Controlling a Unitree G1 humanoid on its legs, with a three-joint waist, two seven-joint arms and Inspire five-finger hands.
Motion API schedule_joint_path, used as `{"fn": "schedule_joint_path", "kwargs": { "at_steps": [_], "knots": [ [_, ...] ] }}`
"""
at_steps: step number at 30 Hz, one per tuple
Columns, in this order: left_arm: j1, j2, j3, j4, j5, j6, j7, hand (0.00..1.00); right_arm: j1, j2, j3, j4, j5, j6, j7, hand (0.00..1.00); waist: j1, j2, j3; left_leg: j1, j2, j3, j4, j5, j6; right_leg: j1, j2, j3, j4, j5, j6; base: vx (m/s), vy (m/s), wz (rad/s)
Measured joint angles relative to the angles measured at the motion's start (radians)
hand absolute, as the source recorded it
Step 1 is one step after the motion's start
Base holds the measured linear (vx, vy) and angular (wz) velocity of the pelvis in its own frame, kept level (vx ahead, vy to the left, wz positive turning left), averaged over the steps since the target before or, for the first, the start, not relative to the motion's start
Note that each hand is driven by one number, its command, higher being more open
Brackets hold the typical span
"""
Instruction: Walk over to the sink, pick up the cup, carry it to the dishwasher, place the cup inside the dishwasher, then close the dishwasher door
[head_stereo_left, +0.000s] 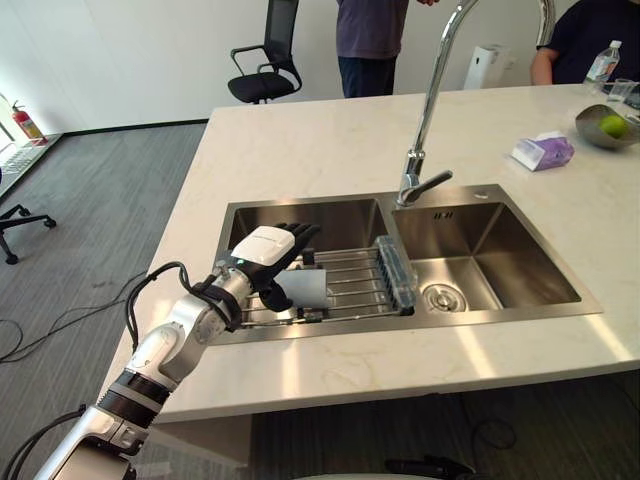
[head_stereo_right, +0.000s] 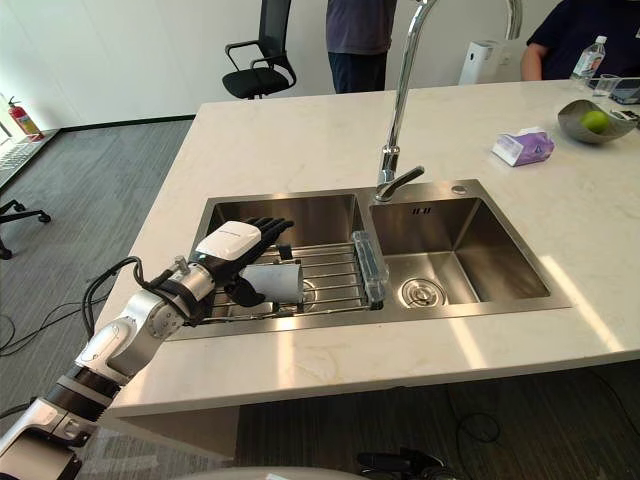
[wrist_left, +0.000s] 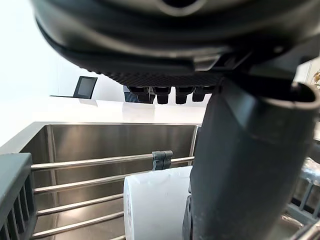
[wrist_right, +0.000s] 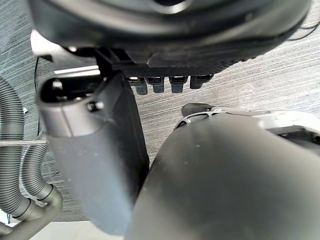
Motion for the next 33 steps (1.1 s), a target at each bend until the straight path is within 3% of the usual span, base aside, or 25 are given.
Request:
{"fn": "schedule_joint_path", "kwargs": {
  "at_steps": [6,13,25,33],
  "knots": [
    [-0.033,0.003,-0.003,0.029,-0.115,0.067,-0.154,1.00,-0.004,0.000,0.000,0.000,0.000,0.010,0.004,1.00,-0.003,0.000,0.000,0.000,-0.001,0.005,0.000,0.000,0.000,0.000,-0.001,0.004,0.000,0.003,0.001,0.00,-0.001,-0.02],
    [-0.068,0.005,-0.003,0.062,-0.198,0.134,-0.271,1.00,-0.007,-0.001,0.000,0.000,0.000,0.022,0.015,1.00,-0.003,0.000,0.000,0.006,-0.002,0.005,0.000,0.000,0.000,0.006,-0.002,0.004,-0.001,0.005,0.001,0.00,0.000,0.00],
    [-0.096,0.005,-0.003,0.076,-0.211,0.177,-0.368,1.00,-0.016,-0.002,0.000,0.000,-0.001,0.046,0.027,1.00,-0.005,-0.001,0.000,0.007,-0.002,0.004,-0.004,0.000,0.001,0.007,-0.002,-0.002,-0.002,0.005,0.001,0.00,0.000,0.00],
    [-0.133,-0.019,-0.035,0.112,-0.092,0.151,-0.386,1.00,-0.025,-0.004,0.003,0.004,-0.015,0.059,0.047,1.00,-0.011,-0.001,0.000,0.013,-0.003,0.004,-0.005,-0.001,0.001,0.010,-0.002,-0.002,-0.005,0.005,0.001,0.00,0.000,0.00]
  ]
}}
